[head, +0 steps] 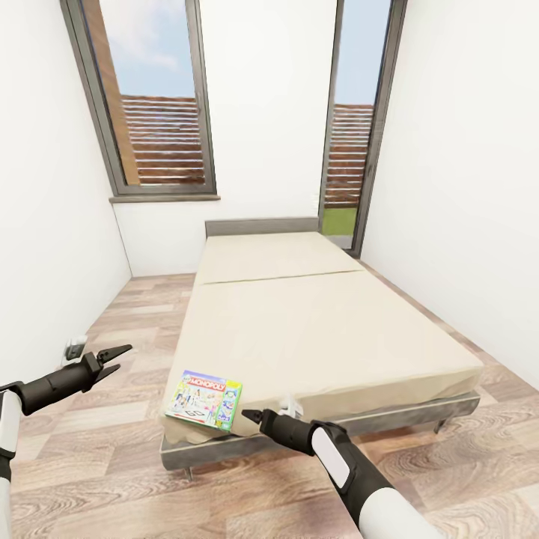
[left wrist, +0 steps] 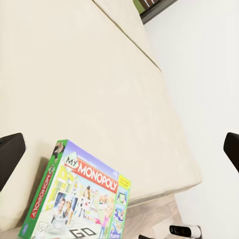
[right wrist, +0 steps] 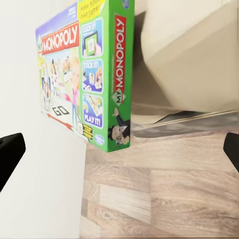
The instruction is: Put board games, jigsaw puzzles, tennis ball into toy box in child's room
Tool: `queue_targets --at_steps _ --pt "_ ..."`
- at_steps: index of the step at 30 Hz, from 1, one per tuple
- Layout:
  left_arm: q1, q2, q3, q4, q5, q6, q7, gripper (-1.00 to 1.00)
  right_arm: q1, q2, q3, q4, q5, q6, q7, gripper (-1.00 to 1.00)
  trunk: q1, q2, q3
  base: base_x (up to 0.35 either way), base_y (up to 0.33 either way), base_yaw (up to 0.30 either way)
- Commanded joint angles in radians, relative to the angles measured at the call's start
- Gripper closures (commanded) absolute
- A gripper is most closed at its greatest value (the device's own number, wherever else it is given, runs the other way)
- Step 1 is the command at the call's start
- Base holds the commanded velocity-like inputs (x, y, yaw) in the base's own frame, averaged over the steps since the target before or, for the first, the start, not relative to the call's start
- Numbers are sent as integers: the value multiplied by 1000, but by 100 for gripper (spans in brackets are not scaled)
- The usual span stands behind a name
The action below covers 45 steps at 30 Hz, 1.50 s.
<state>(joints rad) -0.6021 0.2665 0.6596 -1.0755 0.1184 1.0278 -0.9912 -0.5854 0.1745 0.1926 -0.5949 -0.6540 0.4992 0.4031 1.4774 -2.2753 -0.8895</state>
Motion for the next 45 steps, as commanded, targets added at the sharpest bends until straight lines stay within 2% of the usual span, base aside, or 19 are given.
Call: queue_targets --at_steps 1,17,25,41,45 --pt "-1 0 1 0 3 6 -1 -100 -1 0 0 0 -4 14 0 -100 4 -8 -4 0 0 0" --pt "-1 5 3 0 3 6 -1 -100 -1 0 -5 -12 -18 31 5 -100 65 -120 -54 0 0 0" --pt "-1 4 3 0 3 6 -1 -100 0 0 -4 -13 -51 30 11 -100 96 -176 -79 0 0 0" --pt "-1 4 3 0 3 6 -1 -100 1 0 4 -11 -58 31 13 -100 96 -176 -79 0 0 0" --pt "-1 5 3 0 3 6 -1 -100 1 0 2 -11 -59 32 43 -100 96 -176 -79 0 0 0"
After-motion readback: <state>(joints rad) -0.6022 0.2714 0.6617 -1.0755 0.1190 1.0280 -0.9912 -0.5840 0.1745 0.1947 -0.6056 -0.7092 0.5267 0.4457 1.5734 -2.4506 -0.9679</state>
